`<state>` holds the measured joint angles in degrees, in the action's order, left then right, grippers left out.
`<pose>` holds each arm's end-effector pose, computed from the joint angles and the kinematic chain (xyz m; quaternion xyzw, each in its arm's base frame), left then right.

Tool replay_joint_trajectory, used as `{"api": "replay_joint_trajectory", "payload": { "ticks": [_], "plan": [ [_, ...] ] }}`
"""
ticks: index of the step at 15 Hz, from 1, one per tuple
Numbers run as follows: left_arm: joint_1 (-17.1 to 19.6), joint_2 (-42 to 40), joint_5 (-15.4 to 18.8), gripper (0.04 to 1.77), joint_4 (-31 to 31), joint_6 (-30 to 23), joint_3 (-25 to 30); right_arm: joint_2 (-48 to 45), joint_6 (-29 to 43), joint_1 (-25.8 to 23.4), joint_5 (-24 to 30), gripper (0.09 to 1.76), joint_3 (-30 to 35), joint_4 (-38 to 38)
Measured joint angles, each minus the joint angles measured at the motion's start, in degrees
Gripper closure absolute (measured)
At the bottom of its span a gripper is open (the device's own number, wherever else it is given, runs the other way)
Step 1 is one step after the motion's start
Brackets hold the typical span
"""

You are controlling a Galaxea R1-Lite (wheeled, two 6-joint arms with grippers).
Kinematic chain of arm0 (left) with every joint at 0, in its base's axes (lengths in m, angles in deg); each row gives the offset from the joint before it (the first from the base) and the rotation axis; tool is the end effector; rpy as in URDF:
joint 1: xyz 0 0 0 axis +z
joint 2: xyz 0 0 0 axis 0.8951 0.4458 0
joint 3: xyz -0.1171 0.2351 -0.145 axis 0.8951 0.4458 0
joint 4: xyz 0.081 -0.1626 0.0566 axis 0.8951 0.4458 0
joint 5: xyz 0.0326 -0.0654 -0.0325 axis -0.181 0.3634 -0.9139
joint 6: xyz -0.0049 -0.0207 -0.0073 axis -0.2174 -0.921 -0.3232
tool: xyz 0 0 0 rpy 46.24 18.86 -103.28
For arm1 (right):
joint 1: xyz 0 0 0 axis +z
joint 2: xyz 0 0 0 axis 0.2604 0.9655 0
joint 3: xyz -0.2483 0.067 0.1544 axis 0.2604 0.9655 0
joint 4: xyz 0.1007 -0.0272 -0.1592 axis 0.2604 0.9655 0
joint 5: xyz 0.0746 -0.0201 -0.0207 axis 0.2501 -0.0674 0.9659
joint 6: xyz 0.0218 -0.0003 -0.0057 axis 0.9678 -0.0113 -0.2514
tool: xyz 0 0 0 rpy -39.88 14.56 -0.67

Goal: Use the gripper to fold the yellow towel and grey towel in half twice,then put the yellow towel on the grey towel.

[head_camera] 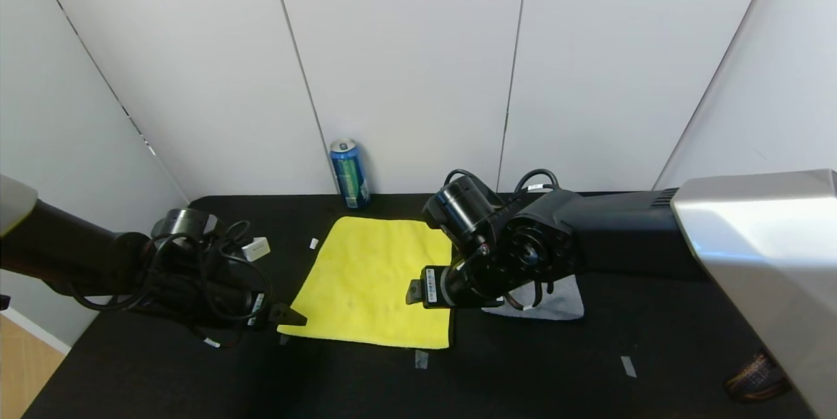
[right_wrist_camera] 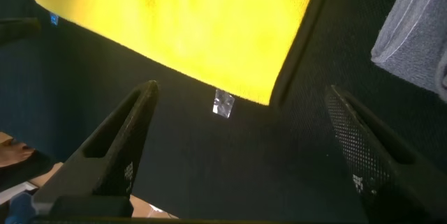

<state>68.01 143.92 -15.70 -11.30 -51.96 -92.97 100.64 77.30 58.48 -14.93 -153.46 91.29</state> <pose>0.3297 0.0176 0.0760 -0.0499 0.5015 -0.1674 0.8473 0.3274 0.3089 0.1288 0.0789 0.4924 0.1883 0.8461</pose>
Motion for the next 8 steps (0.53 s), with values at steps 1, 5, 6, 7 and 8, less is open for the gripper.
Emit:
{"api": "replay_joint_trajectory", "payload": {
  "ticks": [1,5,6,7,8],
  "plan": [
    [-0.3,0.4,0.0,0.09,0.0,0.1,0.0,-0.1,0.0,0.0,0.0,0.14,0.0,0.0],
    [-0.8,1.5,0.1,0.09,0.0,0.4,0.1,-0.2,0.0,0.0,0.0,0.14,0.0,-0.1],
    [-0.9,1.8,0.1,0.09,0.0,0.5,0.1,-0.2,0.0,0.0,0.0,0.14,0.0,0.0],
    [-0.9,2.1,0.1,0.09,0.0,0.6,0.0,-0.2,0.0,0.0,0.0,0.14,0.0,0.0],
    [-1.0,2.3,0.1,0.09,0.0,0.9,0.0,-0.2,0.0,0.0,0.0,0.14,0.0,0.0]
  ]
}}
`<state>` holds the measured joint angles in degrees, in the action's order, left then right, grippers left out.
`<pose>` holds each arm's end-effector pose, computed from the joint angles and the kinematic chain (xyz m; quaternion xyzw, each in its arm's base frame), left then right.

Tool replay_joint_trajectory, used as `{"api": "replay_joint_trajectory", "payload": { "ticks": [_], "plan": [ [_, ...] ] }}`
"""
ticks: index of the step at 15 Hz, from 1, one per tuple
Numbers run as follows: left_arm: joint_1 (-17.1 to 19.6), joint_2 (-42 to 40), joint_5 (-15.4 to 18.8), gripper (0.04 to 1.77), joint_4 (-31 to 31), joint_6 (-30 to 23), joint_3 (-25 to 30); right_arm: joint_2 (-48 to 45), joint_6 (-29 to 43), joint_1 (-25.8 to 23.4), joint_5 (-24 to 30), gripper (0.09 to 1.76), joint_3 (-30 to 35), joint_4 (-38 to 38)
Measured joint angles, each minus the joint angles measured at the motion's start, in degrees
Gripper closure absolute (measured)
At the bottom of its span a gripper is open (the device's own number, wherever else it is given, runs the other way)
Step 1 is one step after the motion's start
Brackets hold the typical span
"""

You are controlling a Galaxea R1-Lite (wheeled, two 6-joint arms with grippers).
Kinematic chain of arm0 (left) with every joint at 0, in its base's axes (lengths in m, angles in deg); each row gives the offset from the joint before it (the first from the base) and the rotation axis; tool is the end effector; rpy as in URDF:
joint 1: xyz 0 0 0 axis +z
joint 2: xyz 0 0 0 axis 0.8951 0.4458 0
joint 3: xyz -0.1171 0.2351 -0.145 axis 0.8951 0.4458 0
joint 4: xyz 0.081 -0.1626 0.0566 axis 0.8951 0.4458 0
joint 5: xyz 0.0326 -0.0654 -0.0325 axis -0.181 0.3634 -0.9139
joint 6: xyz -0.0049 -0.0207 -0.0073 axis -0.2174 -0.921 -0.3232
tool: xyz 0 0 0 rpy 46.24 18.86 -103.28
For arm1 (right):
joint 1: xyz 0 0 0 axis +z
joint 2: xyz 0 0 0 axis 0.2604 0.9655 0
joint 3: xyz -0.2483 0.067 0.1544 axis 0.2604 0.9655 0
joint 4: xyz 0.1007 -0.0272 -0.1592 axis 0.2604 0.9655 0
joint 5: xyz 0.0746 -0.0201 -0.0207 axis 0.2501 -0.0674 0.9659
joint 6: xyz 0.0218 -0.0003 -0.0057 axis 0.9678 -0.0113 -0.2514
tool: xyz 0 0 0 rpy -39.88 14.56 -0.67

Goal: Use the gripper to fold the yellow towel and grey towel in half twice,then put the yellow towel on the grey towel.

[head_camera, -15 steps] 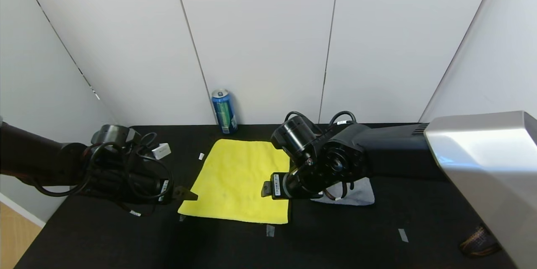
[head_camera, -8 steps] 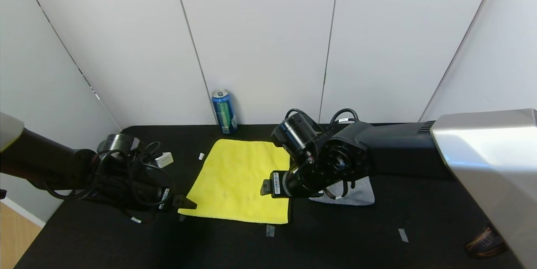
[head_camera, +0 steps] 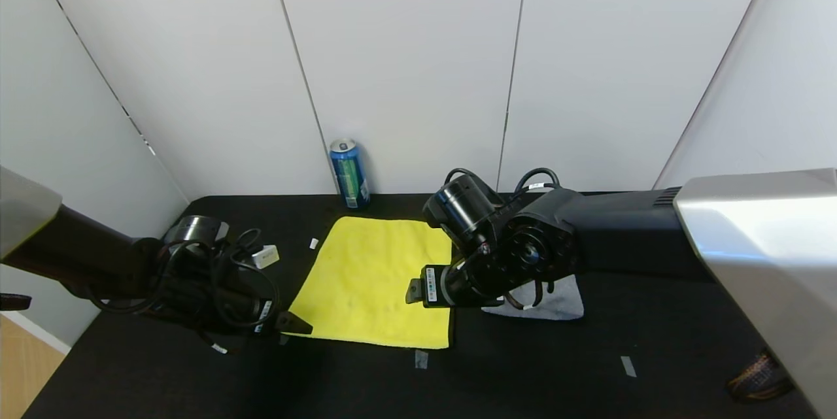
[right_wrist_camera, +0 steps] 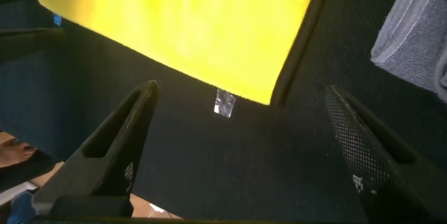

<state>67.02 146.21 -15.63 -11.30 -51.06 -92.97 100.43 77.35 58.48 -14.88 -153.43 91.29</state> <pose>0.3327 0.0121 0.0628 -0.0439 0.5170 -0.1789 0.8359 0.3270 0.3085 0.1303 0.0801 0.4915 0.1890 0.8463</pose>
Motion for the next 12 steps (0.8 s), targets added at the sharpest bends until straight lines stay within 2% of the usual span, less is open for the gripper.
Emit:
{"api": "replay_joint_trajectory", "payload": {
  "ticks": [6,12],
  "plan": [
    [-0.1,1.0,0.1,0.09,0.0,0.8,-0.9,-0.1,0.0,0.0,0.0,0.14,0.0,0.0],
    [-2.4,1.6,0.3,0.09,-0.1,0.7,-2.0,-0.1,0.0,0.0,0.0,0.14,0.0,0.0]
  ]
}}
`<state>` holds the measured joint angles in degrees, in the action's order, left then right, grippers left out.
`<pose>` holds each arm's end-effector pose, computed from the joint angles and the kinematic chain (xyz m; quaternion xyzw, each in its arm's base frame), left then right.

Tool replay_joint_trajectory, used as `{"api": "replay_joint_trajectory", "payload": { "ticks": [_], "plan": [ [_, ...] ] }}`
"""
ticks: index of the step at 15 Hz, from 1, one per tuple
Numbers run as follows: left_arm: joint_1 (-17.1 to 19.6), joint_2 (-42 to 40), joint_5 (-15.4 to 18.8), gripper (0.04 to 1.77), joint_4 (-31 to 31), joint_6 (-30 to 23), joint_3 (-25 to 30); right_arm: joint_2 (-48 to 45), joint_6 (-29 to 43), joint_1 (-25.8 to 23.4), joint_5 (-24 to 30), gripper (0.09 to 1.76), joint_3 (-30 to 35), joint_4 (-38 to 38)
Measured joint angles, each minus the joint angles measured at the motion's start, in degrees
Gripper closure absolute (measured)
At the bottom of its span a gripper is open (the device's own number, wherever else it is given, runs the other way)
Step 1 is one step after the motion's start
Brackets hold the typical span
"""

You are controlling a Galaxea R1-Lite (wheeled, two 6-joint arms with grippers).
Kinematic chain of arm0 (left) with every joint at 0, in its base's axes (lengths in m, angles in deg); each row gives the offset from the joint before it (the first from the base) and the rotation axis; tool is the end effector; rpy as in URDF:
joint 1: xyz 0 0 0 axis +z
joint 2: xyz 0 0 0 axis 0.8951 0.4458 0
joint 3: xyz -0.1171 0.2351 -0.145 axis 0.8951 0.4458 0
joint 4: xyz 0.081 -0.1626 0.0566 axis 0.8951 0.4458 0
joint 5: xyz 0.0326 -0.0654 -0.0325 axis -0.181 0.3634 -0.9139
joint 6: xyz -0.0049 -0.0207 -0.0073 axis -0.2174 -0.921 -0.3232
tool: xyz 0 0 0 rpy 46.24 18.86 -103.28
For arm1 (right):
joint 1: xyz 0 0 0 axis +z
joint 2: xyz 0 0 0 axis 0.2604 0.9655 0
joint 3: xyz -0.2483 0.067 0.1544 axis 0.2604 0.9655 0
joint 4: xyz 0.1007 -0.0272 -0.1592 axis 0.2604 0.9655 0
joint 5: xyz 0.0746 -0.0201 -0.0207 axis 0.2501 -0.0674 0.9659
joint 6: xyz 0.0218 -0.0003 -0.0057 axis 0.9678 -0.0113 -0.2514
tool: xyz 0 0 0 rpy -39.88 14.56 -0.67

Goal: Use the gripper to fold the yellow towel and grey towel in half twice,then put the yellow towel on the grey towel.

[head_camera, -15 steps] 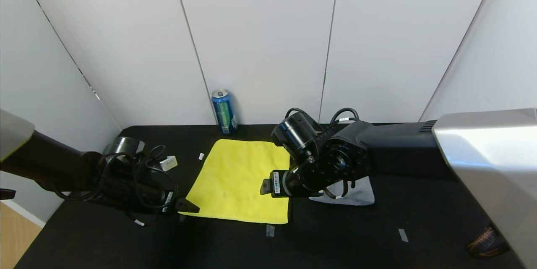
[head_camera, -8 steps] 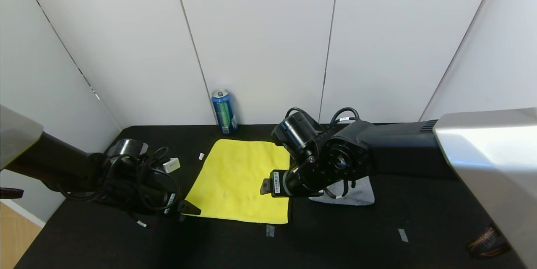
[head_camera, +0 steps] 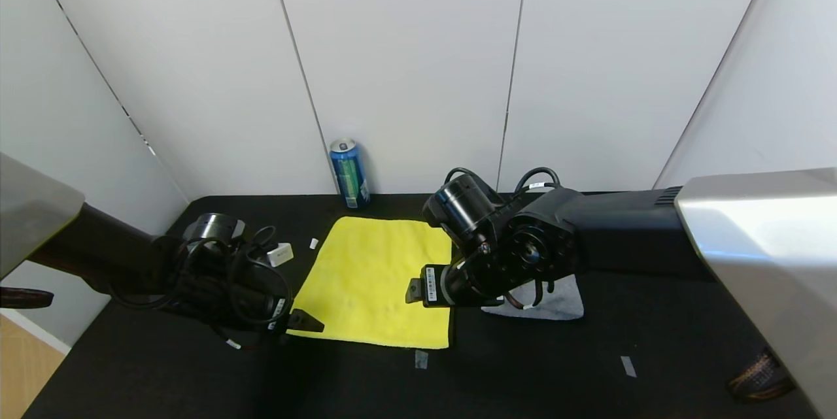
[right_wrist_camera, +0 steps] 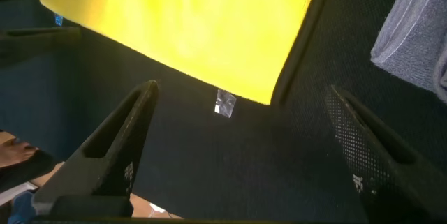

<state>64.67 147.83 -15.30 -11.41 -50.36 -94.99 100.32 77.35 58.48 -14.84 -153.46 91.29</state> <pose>0.3420 -0.0015 0.0603 -0.0288 0.5123 -0.2016 0.8343 0.3268 0.3084 0.1313 0.0807 0.4908 0.1897 0.8465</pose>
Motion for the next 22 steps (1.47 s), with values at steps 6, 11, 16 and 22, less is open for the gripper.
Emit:
{"api": "replay_joint_trajectory", "payload": {
  "ticks": [6,11,16,22],
  "plan": [
    [-0.5,0.8,0.1,0.09,-0.2,-0.1,-0.3,0.0,0.0,0.0,0.0,0.14,0.1,0.0],
    [-0.5,1.9,0.1,0.09,-0.8,0.0,-1.0,0.0,0.1,0.0,0.0,0.14,0.1,0.0],
    [-0.6,2.5,0.2,0.09,-0.8,0.0,-3.2,0.1,0.0,0.0,0.0,0.14,0.1,0.0],
    [-1.3,2.7,0.7,0.10,-0.7,-0.2,-3.7,0.1,0.1,-0.1,0.0,0.14,0.1,0.1]
  ]
}}
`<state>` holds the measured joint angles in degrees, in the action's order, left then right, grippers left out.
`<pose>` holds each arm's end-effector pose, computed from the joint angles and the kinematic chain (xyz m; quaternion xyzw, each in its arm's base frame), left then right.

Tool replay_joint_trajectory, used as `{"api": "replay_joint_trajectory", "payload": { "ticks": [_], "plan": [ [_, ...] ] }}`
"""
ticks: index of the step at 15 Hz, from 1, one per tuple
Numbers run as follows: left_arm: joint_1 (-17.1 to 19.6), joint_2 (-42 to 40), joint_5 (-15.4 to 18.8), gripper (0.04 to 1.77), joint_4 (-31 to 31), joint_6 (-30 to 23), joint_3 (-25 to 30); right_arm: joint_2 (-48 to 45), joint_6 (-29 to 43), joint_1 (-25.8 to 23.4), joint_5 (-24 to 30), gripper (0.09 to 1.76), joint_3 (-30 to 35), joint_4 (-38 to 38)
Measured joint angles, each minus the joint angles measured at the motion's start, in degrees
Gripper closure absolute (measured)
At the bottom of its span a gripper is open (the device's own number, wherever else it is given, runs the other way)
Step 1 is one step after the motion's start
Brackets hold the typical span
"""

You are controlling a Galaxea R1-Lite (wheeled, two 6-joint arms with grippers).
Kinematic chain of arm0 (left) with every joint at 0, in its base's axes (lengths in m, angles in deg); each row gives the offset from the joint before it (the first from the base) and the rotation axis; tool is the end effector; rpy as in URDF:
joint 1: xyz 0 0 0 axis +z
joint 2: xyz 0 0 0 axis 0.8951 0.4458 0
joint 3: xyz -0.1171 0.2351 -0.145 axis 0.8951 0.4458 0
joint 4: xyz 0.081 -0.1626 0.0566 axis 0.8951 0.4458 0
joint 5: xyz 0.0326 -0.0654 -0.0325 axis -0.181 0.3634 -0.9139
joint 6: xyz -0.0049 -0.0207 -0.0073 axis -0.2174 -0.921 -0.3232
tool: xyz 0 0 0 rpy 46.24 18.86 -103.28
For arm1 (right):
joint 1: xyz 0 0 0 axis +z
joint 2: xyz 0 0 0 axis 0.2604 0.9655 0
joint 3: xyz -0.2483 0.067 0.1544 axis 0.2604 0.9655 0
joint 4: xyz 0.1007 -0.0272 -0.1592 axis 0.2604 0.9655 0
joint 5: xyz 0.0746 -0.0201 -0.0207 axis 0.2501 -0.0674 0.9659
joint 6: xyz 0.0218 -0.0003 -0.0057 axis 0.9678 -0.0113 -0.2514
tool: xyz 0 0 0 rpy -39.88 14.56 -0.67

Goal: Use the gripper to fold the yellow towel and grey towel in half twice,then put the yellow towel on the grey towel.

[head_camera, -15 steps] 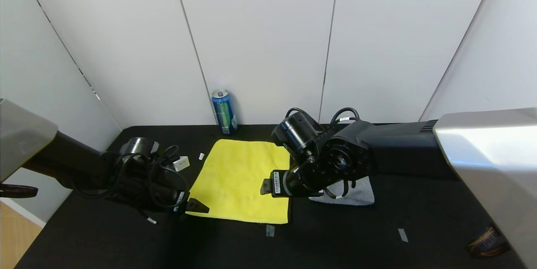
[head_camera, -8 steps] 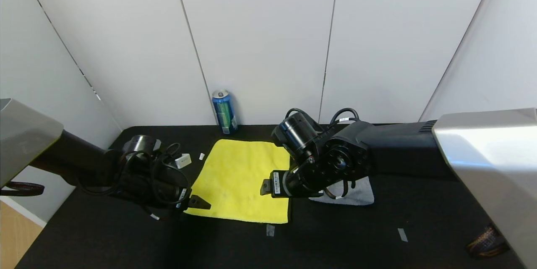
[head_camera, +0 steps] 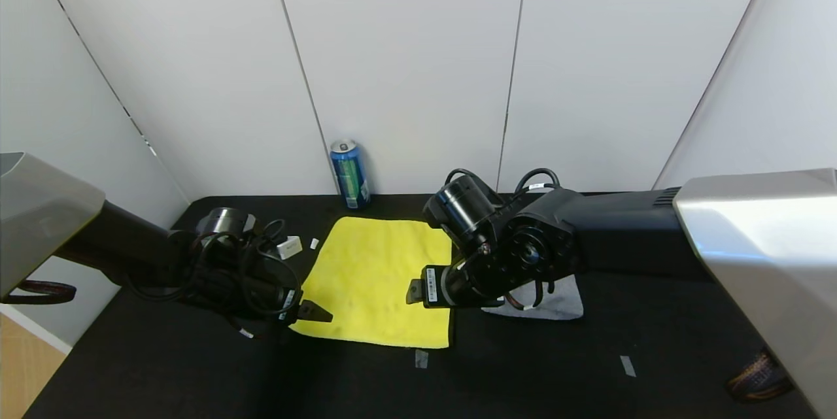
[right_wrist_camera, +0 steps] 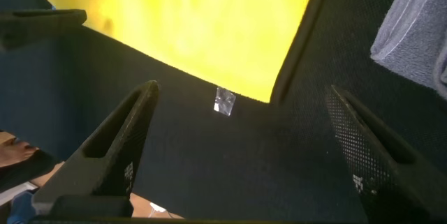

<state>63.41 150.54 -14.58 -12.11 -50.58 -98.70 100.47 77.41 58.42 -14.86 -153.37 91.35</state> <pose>0.3587 -0.0094 0.0572 -0.0250 0.4995 -0.2153 0.8388 0.3272 0.3081 0.1296 0.0802 0.4927 0.1879 0.8459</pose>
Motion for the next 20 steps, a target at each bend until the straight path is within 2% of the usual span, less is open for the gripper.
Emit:
{"api": "replay_joint_trajectory", "payload": {
  "ticks": [1,3,7,8,9,20],
  "plan": [
    [0.0,0.0,0.0,0.32,0.0,0.0,0.0,0.0,0.0,0.0,0.0,0.14,0.0,0.0],
    [-0.1,0.1,0.0,0.63,0.0,0.0,0.0,0.0,0.0,0.0,0.0,0.14,0.0,0.0],
    [-0.1,0.2,0.0,1.12,-0.1,0.0,0.0,0.1,0.0,0.0,0.0,0.14,0.0,0.0],
    [-0.1,0.3,0.0,1.74,-0.1,0.1,0.0,0.1,0.0,0.0,0.0,0.14,0.0,0.0],
    [0.0,0.4,0.0,1.67,-0.2,0.1,-0.1,0.1,0.0,0.0,0.0,0.14,0.0,0.0],
    [0.4,0.3,-0.1,1.68,-3.2,0.1,0.6,2.7,1.7,0.7,0.2,0.14,0.5,-0.3]
  ]
}}
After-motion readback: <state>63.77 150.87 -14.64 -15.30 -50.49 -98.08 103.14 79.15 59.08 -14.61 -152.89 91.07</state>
